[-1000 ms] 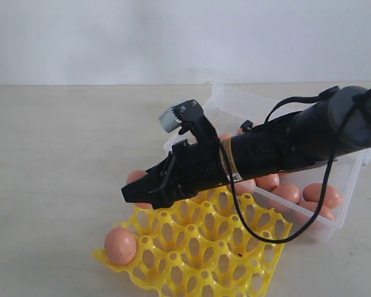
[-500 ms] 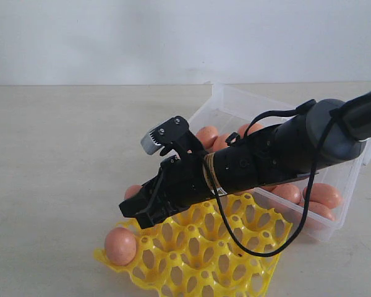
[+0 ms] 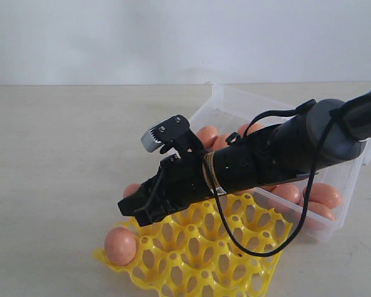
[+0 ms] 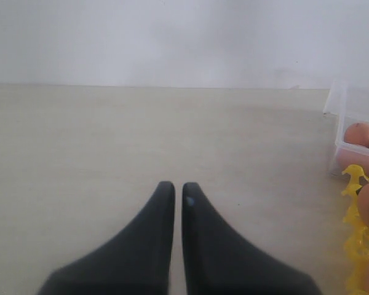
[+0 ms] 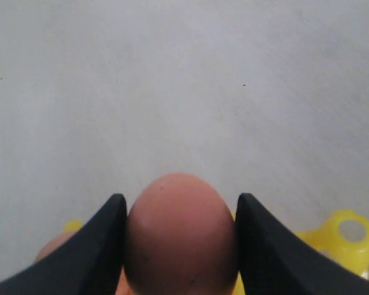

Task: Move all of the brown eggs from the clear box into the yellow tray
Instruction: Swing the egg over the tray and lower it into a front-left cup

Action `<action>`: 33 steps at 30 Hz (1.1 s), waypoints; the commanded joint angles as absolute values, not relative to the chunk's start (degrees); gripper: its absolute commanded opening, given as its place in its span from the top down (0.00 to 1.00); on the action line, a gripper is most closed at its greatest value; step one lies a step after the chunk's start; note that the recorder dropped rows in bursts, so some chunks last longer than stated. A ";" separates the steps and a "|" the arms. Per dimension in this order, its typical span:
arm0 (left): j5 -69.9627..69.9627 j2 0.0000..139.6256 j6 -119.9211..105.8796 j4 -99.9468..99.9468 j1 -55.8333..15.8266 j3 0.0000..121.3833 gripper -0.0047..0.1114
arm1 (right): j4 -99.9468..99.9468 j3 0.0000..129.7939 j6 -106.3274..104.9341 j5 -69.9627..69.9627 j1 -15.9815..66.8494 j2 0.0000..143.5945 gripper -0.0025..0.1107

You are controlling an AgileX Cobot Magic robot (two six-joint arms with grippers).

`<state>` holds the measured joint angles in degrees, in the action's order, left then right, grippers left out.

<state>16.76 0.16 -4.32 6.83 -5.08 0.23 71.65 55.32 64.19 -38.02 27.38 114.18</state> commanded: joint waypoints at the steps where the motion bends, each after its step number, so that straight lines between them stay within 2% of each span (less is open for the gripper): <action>1: 16.10 0.00 -4.52 6.66 -5.38 0.00 0.92 | 73.65 55.54 64.38 -38.17 28.32 113.80 0.66; 9: 16.07 0.00 -4.52 6.66 -5.38 0.00 0.92 | 74.74 55.54 63.46 -33.86 29.36 113.80 0.66; 33: 16.07 0.00 -4.52 6.66 -5.38 0.00 0.92 | 74.82 55.54 63.25 -34.01 29.36 113.80 0.66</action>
